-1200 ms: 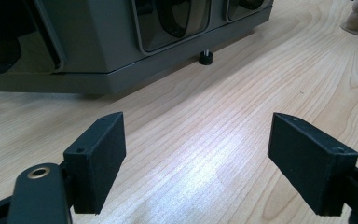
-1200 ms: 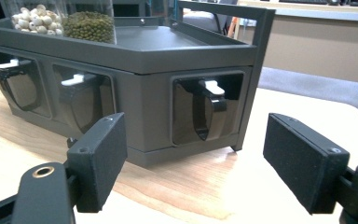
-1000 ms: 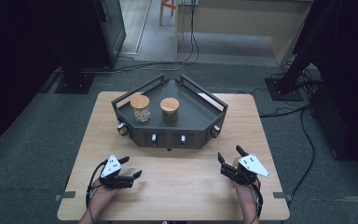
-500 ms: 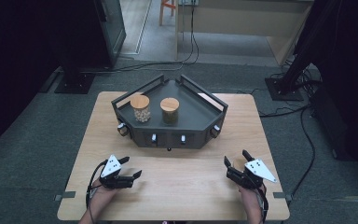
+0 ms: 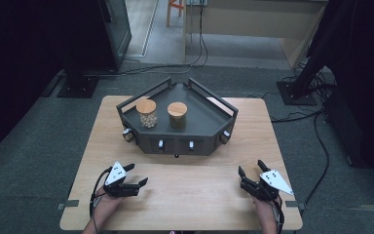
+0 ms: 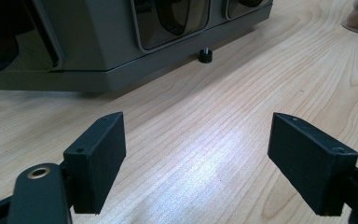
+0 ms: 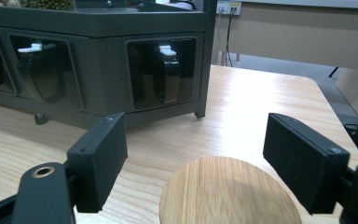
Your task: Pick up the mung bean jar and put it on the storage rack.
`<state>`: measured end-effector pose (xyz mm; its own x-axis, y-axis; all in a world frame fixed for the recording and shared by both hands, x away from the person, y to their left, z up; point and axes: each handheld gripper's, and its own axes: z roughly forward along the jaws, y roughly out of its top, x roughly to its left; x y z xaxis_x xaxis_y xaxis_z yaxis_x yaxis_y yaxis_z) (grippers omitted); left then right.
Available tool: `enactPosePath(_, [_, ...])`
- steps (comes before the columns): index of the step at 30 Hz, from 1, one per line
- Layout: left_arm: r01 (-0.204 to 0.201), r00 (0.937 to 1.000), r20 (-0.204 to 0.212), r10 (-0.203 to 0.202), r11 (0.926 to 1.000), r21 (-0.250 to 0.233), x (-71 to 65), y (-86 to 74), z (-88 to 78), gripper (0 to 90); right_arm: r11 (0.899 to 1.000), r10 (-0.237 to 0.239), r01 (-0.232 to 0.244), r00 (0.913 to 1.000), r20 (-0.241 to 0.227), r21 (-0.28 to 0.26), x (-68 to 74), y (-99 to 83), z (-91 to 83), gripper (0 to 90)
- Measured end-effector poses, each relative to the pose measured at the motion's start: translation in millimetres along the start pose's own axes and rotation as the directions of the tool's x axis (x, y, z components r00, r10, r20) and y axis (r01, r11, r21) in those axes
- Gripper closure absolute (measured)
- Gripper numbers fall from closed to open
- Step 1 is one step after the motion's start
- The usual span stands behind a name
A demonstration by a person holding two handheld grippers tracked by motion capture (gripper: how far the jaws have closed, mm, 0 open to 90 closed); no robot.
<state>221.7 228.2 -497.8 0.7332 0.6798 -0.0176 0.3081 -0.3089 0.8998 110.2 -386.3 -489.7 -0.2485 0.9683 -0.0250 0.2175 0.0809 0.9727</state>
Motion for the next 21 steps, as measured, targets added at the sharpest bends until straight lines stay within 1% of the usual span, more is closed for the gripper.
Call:
enactPosePath(13, [-0.002, 1.0, 0.001, 0.002, 1.0, 0.003, 0.0, 0.4, 0.4, 18.7, 1.0, 0.001, -0.001, 0.9997, 0.026, 0.0, -4.3, -3.1, -9.0, 21.5])
enactPosePath(21, [-0.002, 1.0, 0.002, 0.002, 1.0, 0.004, -0.4, 0.4, 0.5, 18.7, 0.999, -0.017, 0.016, 0.9993, 0.034, 0.028, -3.3, -7.4, -10.0, 21.5])
